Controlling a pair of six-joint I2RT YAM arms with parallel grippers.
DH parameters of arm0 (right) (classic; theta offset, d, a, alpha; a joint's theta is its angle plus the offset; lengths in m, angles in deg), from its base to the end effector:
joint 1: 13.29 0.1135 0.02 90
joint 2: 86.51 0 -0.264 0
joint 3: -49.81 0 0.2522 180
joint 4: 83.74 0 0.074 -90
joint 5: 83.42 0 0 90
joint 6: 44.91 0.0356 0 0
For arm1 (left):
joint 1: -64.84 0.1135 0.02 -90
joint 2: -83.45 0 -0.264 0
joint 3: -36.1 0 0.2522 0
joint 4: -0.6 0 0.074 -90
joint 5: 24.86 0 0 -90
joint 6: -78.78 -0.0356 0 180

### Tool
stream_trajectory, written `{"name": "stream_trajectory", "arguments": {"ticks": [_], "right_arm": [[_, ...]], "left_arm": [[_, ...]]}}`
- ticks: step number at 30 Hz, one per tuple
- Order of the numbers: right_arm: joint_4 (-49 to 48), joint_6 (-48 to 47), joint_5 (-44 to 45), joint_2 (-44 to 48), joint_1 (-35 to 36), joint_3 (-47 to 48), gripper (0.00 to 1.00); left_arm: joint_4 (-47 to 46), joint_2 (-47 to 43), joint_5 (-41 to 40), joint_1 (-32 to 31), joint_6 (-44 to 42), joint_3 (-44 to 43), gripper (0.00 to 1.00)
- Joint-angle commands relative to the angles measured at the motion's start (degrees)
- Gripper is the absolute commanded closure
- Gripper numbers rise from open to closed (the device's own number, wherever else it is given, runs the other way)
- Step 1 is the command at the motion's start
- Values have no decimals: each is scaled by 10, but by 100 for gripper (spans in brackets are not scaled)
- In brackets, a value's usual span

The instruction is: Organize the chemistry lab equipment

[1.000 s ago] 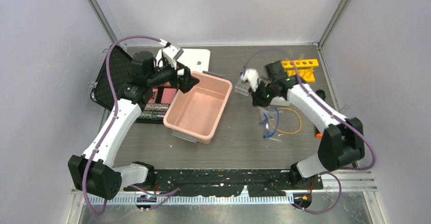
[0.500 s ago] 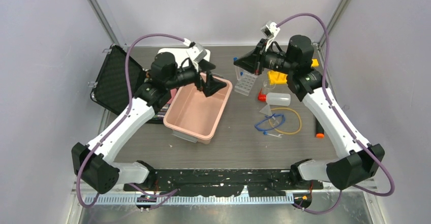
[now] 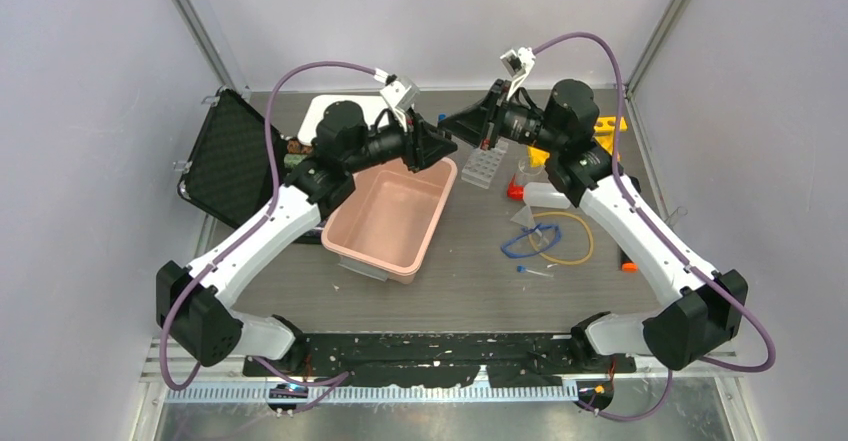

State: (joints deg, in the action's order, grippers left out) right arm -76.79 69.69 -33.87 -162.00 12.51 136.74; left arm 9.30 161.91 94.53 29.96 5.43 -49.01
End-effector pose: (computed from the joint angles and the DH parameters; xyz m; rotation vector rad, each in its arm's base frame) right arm 0.2617 0.1522 0.4270 -0.6236 1.5185 1.2106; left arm 0.2547 -0.1988 0.3976 0.6797 1.5772 -1.0915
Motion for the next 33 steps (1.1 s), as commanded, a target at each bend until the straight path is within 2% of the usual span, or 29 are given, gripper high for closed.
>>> {"name": "stream_trajectory", "arguments": {"ticks": [1, 2, 3, 4, 7, 9, 11, 15, 21, 26, 31, 33], "right_arm": [[-1, -14, 2, 26, -7, 10, 88], [26, -34, 0, 30, -9, 14, 85], [41, -47, -3, 32, -12, 18, 79], [75, -75, -6, 33, -13, 26, 75], [151, -132, -31, 27, -14, 48, 50], [200, -167, -54, 18, -14, 67, 38], [243, -199, -73, 6, -14, 87, 34], [303, -226, -100, -19, -13, 125, 32], [321, -238, -106, -36, -5, 149, 32], [364, -276, -80, -55, 8, 175, 41], [377, -291, -72, -60, 13, 183, 45], [387, -300, -67, -65, 15, 188, 50]], "left_arm": [[1, -24, -9, -2, -53, -3, 83], [7, -30, -6, -2, -73, 2, 94], [13, -35, -3, -3, -90, 7, 100], [18, -40, 0, -3, -110, 13, 100], [33, -51, 15, -2, -173, 24, 100], [48, -53, 33, -3, -217, 26, 100], [49, -56, 42, -3, -241, 30, 100], [49, -56, 52, -7, -268, 41, 100], [70, -51, 64, -10, -298, 36, 100], [90, -43, 71, -13, -316, 26, 100], [112, -36, 80, -16, -333, 19, 100], [114, -35, 77, -16, -333, 18, 100]]}}
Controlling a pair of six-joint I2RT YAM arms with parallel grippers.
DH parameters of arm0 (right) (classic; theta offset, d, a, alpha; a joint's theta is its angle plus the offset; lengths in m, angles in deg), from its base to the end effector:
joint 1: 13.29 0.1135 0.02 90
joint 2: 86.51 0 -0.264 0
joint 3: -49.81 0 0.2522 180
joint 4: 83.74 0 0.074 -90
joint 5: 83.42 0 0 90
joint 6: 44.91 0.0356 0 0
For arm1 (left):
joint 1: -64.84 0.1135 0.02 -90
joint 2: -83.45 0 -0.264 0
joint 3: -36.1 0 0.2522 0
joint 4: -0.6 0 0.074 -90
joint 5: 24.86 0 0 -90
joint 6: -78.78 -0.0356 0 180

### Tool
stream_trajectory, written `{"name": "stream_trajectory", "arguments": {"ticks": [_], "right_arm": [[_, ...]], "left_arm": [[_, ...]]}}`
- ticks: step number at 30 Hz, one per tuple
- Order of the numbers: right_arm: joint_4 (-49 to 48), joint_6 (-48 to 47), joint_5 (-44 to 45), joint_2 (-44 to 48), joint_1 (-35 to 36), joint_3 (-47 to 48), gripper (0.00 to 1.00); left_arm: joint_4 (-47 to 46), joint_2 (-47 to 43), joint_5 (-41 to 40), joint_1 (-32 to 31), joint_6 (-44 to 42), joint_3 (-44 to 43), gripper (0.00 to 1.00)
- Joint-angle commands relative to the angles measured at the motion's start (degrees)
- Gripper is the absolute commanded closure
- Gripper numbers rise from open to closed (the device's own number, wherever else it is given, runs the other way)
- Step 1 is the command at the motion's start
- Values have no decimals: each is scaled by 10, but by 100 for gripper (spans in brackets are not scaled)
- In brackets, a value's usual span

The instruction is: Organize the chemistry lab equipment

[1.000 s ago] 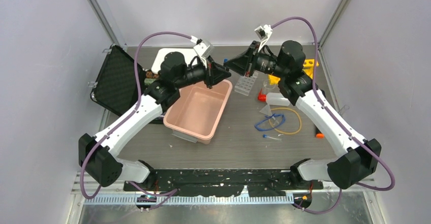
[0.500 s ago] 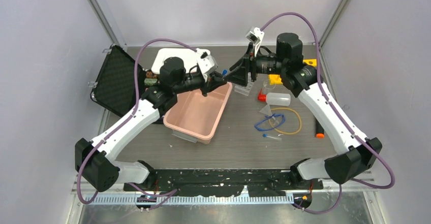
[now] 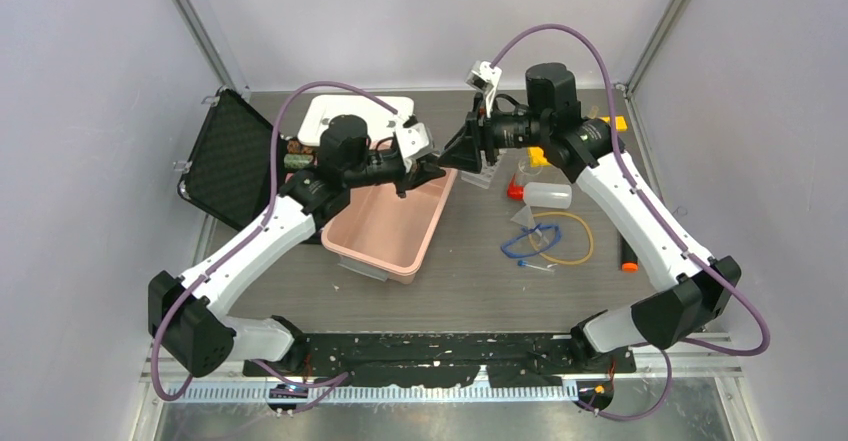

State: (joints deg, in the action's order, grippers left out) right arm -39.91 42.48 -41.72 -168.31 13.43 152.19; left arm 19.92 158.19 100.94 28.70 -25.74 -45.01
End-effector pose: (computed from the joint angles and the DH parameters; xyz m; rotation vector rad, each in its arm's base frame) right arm 0.2633 0.1623 0.4249 -1.0295 1.7053 1.1005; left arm 0.2311 -0.1946 0.3731 1.1699 1.4066 -0.8267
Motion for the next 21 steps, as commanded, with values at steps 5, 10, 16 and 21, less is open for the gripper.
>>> {"name": "stream_trajectory", "arguments": {"ticks": [5, 10, 16, 21], "right_arm": [[47, -52, 13, -13, 6, 47, 80], [76, -81, 29, -18, 2, 64, 95], [130, -118, 73, -58, -56, 120, 95], [162, -191, 192, -95, -107, 135, 95]], "left_arm": [[11, 6, 8, -3, -26, -26, 100], [19, 9, -25, -4, -13, -31, 63], [54, -6, -54, 30, 36, -38, 1], [78, -18, -52, 81, 57, -35, 0]]}}
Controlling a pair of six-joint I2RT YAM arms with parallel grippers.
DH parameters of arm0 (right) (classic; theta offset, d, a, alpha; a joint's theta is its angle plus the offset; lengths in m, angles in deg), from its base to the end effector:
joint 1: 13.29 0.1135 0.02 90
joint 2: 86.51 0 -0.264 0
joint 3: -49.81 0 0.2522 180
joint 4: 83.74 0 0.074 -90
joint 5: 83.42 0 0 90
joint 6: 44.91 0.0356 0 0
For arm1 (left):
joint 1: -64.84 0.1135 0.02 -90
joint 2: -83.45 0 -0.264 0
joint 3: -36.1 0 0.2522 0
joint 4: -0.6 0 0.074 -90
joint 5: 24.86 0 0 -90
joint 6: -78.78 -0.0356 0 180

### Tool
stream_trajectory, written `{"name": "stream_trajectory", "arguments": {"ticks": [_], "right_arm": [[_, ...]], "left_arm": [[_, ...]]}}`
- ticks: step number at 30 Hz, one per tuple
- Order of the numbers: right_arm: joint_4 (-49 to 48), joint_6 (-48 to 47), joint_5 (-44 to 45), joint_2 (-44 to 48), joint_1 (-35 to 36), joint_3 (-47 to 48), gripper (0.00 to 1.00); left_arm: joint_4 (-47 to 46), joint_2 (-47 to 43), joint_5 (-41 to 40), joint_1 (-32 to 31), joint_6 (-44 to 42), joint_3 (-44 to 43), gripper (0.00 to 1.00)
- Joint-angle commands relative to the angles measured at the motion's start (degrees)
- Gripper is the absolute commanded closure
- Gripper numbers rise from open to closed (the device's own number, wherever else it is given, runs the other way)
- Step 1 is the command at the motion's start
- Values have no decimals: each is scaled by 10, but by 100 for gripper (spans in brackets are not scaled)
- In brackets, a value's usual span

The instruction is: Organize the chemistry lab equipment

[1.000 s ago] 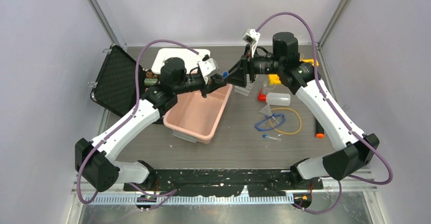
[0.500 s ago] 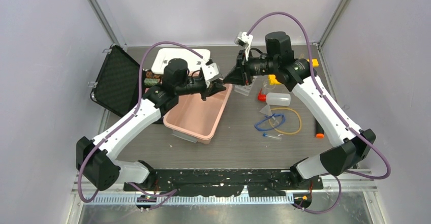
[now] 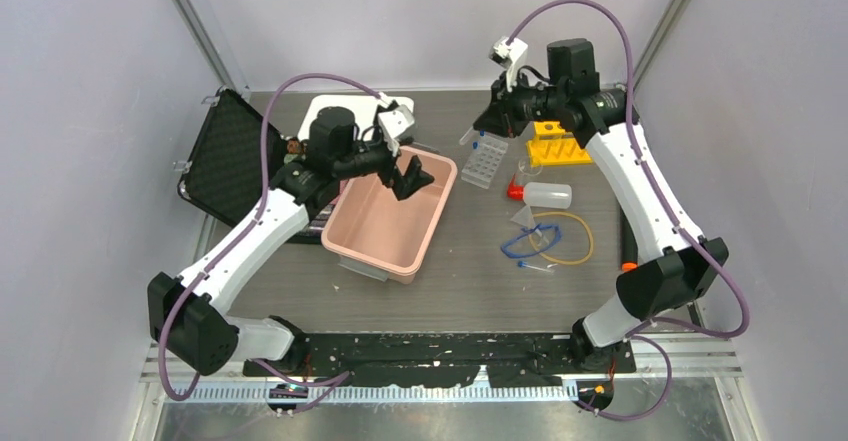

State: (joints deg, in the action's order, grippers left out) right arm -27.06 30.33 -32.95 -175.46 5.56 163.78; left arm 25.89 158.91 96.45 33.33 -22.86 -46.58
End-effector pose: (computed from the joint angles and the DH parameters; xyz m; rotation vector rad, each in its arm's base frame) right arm 0.3050 0.1281 0.4309 -0.9785 1.8290 0.7708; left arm 0.2488 -0.1742 0.3684 1.0407 1.5983 -0.7499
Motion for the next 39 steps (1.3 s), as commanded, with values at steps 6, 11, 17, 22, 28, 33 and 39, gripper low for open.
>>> {"name": "stream_trajectory", "arguments": {"ticks": [6, 11, 17, 22, 28, 33, 39], "right_arm": [[-38, -138, 187, -83, -53, -14, 95], [-125, -145, 202, -141, -56, -32, 95], [-171, -147, 208, -196, -63, -24, 95], [-175, -156, 205, -236, -72, -7, 95], [-176, -152, 202, -262, -74, 1, 95], [-177, -154, 204, -273, -74, -1, 95], [-189, -158, 209, -280, -77, -8, 95]], "left_arm": [[21, -18, -8, 75, 54, -26, 0], [21, -10, -9, 79, 56, -37, 0], [22, -8, -14, 80, 53, -42, 0], [23, -4, -16, 80, 54, -42, 0], [22, 2, -17, 81, 55, -46, 0], [22, 6, -19, 81, 54, -50, 0], [22, 7, -19, 81, 54, -51, 0]]}}
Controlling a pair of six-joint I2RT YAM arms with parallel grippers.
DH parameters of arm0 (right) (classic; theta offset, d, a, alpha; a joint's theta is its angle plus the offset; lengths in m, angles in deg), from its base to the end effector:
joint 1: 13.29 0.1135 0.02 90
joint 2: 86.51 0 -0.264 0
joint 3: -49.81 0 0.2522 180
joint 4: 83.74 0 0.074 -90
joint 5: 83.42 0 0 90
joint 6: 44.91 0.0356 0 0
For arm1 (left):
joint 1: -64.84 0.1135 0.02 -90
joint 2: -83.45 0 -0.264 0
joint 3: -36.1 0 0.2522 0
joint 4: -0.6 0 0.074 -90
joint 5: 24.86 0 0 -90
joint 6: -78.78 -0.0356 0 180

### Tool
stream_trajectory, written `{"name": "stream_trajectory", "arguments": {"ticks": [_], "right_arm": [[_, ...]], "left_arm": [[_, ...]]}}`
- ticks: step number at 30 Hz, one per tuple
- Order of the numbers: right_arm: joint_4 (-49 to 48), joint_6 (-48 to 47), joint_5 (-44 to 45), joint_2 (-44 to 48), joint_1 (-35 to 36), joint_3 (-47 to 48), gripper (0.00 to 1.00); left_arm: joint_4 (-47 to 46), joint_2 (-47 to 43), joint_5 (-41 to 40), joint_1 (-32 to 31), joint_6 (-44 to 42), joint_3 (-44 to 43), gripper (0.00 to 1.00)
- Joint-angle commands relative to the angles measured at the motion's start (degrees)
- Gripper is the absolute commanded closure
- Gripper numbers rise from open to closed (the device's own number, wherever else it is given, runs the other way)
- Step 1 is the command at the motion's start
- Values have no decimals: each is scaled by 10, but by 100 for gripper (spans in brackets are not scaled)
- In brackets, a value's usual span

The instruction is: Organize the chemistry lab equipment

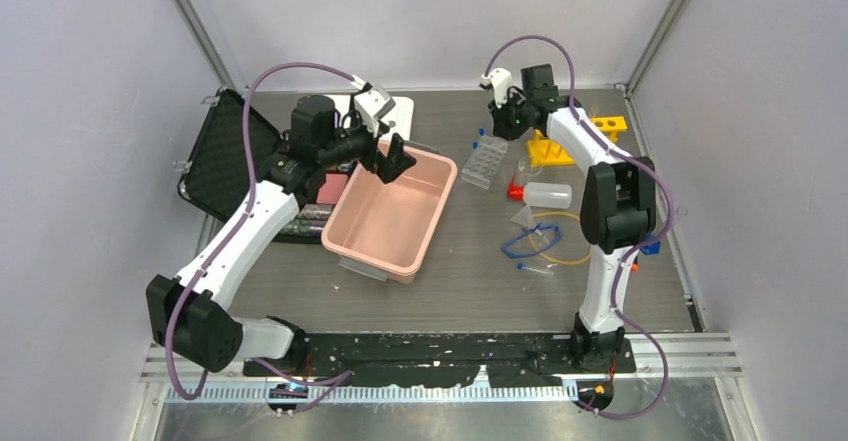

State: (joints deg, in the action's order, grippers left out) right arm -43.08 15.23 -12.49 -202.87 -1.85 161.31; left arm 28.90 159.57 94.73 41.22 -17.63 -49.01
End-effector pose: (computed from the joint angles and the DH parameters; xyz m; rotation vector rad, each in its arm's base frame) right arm 0.4524 0.1034 0.2519 -0.9659 2.1118 0.2325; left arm 0.2722 -0.1382 0.3745 0.8313 1.7331 -0.6939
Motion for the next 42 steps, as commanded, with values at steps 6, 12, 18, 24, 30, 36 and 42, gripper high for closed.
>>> {"name": "stream_trajectory", "arguments": {"ticks": [6, 12, 18, 24, 30, 36, 42], "right_arm": [[-38, -12, 11, -12, -5, 14, 95], [-38, -11, 9, -21, -8, 18, 95], [-21, 5, -1, -45, -11, 39, 95], [-12, 8, 3, -59, -10, 50, 90], [-3, 26, -8, -64, -13, 55, 89], [14, 38, -26, -68, -17, 66, 95], [25, 37, -28, -71, -17, 69, 95]], "left_arm": [[-7, 1, -1, 3, 1, -27, 0], [-7, 1, -1, 3, 2, -27, 0], [-7, 2, -1, 3, 3, -28, 1], [-5, 4, -3, 3, 3, -32, 1], [0, 7, -3, 3, -1, -36, 0], [3, 13, -1, 3, -1, -44, 0], [4, 16, 1, 3, -4, -47, 0]]}}
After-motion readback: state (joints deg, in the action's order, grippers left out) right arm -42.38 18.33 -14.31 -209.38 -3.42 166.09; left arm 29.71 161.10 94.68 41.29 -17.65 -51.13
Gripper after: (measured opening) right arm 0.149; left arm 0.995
